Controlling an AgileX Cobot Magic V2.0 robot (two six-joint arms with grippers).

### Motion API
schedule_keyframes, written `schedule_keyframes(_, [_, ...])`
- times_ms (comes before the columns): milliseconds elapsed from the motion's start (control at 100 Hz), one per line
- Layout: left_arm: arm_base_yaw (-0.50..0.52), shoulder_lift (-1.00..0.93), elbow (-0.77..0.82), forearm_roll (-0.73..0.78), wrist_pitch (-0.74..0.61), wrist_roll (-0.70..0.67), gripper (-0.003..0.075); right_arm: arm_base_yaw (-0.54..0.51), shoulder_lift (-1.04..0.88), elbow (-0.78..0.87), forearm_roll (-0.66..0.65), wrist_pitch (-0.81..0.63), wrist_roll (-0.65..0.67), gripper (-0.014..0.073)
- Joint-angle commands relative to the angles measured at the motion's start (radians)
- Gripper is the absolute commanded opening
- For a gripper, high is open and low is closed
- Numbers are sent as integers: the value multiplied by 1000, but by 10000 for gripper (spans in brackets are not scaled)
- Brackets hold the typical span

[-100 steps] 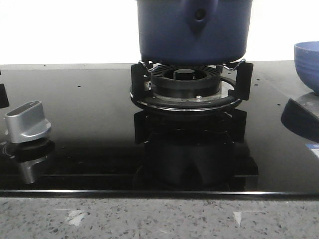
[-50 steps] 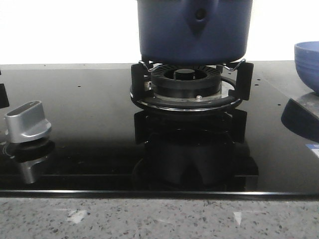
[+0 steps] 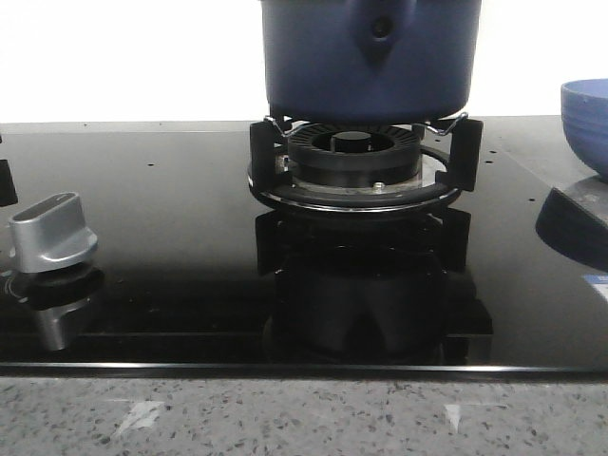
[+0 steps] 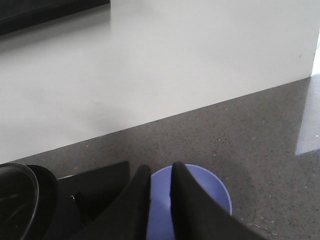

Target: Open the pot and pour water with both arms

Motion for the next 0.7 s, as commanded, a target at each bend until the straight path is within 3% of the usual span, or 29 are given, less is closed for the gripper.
schedule_keyframes(0, [-11,-46,-38,-124,13,9,314,1,-6,-24,-6,-81,-1,66])
schedule_keyframes(390, [-11,12,-38,-178,13,9,314,1,-6,-24,-6,-81,-1,66])
schedule_keyframes(690, [-11,12,-38,-162,55,111,314,1,-6,-24,-6,-84,-1,66])
